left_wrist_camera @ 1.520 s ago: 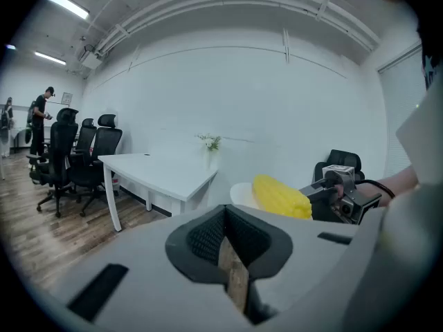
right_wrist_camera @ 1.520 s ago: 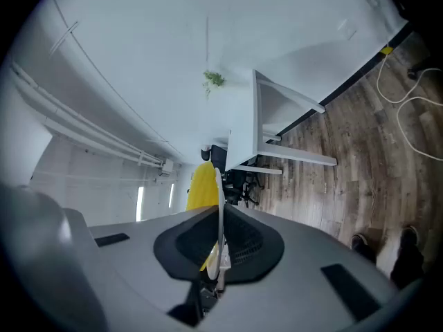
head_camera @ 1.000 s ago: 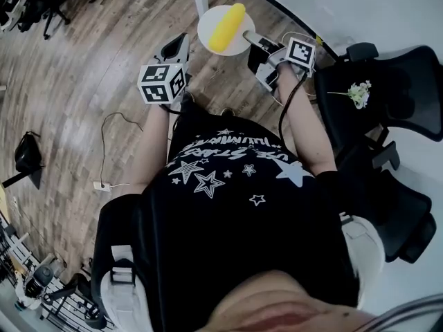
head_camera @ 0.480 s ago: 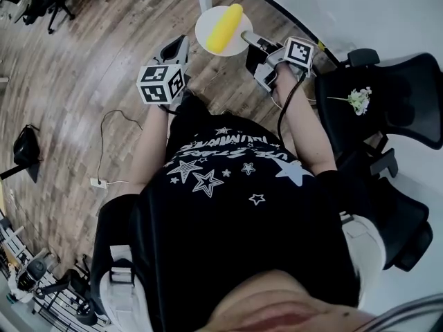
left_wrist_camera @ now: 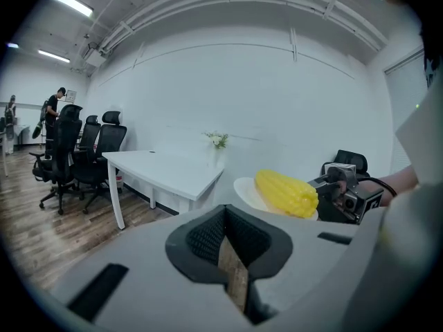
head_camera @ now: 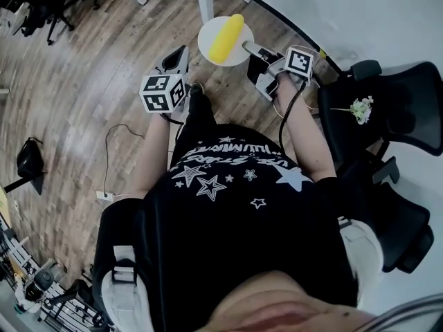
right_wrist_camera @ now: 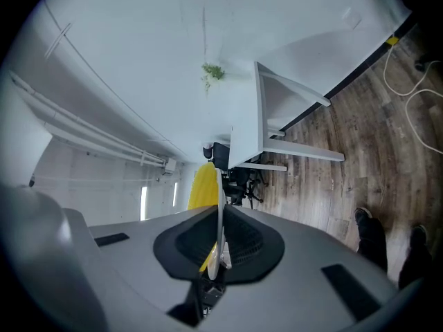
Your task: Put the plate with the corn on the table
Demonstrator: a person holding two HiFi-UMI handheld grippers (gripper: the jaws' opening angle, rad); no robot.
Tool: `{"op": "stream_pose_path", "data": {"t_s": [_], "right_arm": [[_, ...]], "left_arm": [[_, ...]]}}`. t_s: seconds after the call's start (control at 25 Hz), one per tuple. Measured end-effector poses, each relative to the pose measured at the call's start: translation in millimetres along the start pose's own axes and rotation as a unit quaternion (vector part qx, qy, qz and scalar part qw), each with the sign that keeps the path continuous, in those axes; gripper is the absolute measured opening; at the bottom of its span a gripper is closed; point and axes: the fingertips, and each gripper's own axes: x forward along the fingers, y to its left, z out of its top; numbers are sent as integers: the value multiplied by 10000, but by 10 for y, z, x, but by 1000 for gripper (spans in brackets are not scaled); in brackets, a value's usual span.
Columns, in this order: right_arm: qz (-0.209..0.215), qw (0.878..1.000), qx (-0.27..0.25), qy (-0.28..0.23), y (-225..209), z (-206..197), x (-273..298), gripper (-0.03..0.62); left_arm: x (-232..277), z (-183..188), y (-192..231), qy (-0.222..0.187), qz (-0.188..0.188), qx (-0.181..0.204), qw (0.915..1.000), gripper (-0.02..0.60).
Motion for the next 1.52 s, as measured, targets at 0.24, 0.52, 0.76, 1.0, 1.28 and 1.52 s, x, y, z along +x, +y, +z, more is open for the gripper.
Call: {"op": "stream_pose_path", "data": {"t_s": [0.24,0.52,0.76,1.0,1.28,1.52], "right_arm": [[-3,9999,-76,-135,21,367,509,20],[111,9994,-106,-322,113,880,1208,20],[42,9987,-52,-514,133,1197,1629,20],[-37,9972,3,-747,136,1412,1932,20],[-75,9941,18,-1080,177,1643,2263,20],[-116,9909,115,-1333,115,1771,2329,20]], "left_arm": [[448,253,461,30,-166,54,9998,6],[1025,568,1041,67,-335,66,9994,6],[1378,744,1423,123,-495,45,9987,6],[1635,898,1746,125,-703,24,9974,6],[1853,1087,2084,160,-984,76,9950,6],[2047,1187,2132,197,-1202,155,9924,6]]}}
